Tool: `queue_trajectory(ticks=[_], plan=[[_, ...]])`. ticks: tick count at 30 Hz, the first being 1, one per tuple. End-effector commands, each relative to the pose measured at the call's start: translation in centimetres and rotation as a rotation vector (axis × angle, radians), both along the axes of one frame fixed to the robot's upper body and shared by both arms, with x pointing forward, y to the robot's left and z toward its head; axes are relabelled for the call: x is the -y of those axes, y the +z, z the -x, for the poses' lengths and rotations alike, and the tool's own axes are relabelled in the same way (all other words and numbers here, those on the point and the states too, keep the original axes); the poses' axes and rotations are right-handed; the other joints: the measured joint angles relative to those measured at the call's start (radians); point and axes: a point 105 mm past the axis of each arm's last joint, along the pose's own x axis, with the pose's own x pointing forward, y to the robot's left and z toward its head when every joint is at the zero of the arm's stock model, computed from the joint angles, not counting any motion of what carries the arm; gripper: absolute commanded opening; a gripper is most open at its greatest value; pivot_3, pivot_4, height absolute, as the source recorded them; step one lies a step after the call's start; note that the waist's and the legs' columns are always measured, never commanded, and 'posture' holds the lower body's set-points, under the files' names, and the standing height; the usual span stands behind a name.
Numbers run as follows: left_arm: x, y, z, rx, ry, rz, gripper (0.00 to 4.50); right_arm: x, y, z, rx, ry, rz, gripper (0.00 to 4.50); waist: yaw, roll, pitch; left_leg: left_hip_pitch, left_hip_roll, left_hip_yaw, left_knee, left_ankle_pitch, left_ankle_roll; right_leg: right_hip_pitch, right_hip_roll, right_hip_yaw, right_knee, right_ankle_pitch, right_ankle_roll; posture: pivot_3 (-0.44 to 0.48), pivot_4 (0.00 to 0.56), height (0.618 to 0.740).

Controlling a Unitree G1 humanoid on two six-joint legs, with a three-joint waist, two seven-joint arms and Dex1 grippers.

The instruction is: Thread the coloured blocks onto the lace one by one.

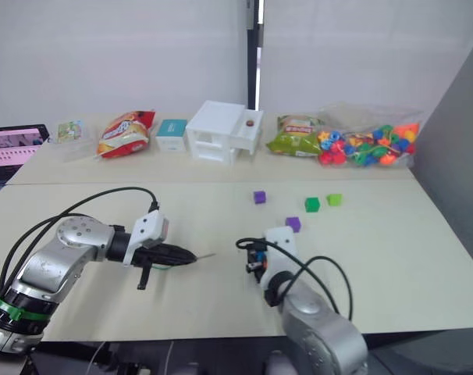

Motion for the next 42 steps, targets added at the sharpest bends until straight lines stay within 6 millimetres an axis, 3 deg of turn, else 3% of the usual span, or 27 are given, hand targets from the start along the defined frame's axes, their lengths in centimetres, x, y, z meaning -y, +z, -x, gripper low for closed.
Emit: queue_trajectory(ticks=[1,4,6,8,14,15,18,22,25,33,42], plan=[[0.0,0.8,-0.2,0.032,-0.023,-0.006,0.0,-1.1,-0.7,-1.5,0.041,0.016,0.024,1.22,-0.001,0.0,0.0,0.0,0.0,0.0,0.0,0.0,0.0,0.0,0.0,0.0,0.0,0.0,0.0,0.0,0.15,0.74],[-0.2,1.2,-0.4,0.037,-0.023,-0.01,0.0,-1.5,-2.2,-1.3,0.001,0.015,0.008,1.22,-0.003,0.0,0.0,0.001,0.0,0.0,-0.001,0.0,0.0,0.0,0.0,0.0,0.0,0.0,0.0,0.0,0.15,0.74],[-0.3,1.2,-0.5,0.039,-0.023,-0.012,0.0,-1.4,-2.1,-1.1,0.011,0.012,-0.005,1.22,-0.005,0.0,0.0,0.001,0.0,0.0,0.0,0.0,0.0,0.001,0.0,0.0,0.0,0.0,0.0,0.0,0.15,0.74],[-0.3,1.2,-0.6,0.039,-0.023,-0.013,0.0,-0.8,-1.4,-1.2,0.044,-0.005,-0.024,2.28,-0.007,0.0,0.0,0.001,0.0,0.0,-0.001,0.0,0.0,0.001,0.0,0.0,0.001,0.0,0.0,0.0,0.15,0.74],[-0.3,1.1,-0.5,0.035,-0.015,-0.01,0.0,0.5,2.2,-0.3,0.146,0.035,-0.066,4.33,-0.004,0.0,0.0,0.0,0.0,-0.001,0.0,0.0,0.0,0.0,0.0,0.0,0.0,0.0,0.0,0.0,0.15,0.74],[-0.4,1.0,-0.5,0.035,-0.012,-0.01,0.0,0.5,3.0,0.0,0.163,0.068,-0.074,4.47,-0.004,0.0,0.0,0.0,0.0,-0.001,0.0,0.0,0.0,0.0,0.0,0.0,0.0,0.0,0.0,0.0,0.15,0.74],[-0.6,0.8,-0.3,0.031,-0.002,-0.01,0.0,0.8,5.0,1.4,0.205,0.213,-0.077,4.47,-0.006,0.0,0.0,0.0,0.0,-0.001,0.0,0.0,0.0,0.0,0.0,-0.001,0.0,0.0,0.0,0.0,0.15,0.74],[-0.5,0.6,0.4,0.021,-0.003,-0.007,0.0,1.9,5.6,3.2,0.165,0.56,-0.057,4.47,-0.008,-0.002,0.0,0.0,0.0,-0.001,0.0,0.0,0.0,0.002,0.0,0.0,-0.001,0.0,0.0,0.0,0.15,0.74],[-0.3,0.5,0.8,0.013,-0.011,-0.007,0.0,1.9,5.7,3.1,0.111,0.891,0.081,4.47,-0.015,-0.001,0.003,0.0,0.0,0.001,0.001,0.0,0.0,0.003,0.0,0.0,-0.003,0.0,0.0,0.0,0.15,0.74],[0.1,0.4,1.7,0.01,-0.003,-0.008,0.0,2.6,3.6,-1.9,0.139,1.275,0.496,4.47,-0.019,-0.001,0.003,0.0,0.001,0.001,0.0,0.0,0.001,0.002,0.001,-0.001,-0.005,0.0,0.0,0.0,0.15,0.74],[0.0,0.4,2.5,0.006,0.037,0.003,0.0,1.7,2.2,-4.5,0.143,1.425,0.576,4.47,-0.015,-0.001,0.003,-0.003,0.0,0.0,0.001,0.0,0.001,-0.001,-0.001,-0.001,-0.004,0.0,0.0,0.0,0.15,0.74]])
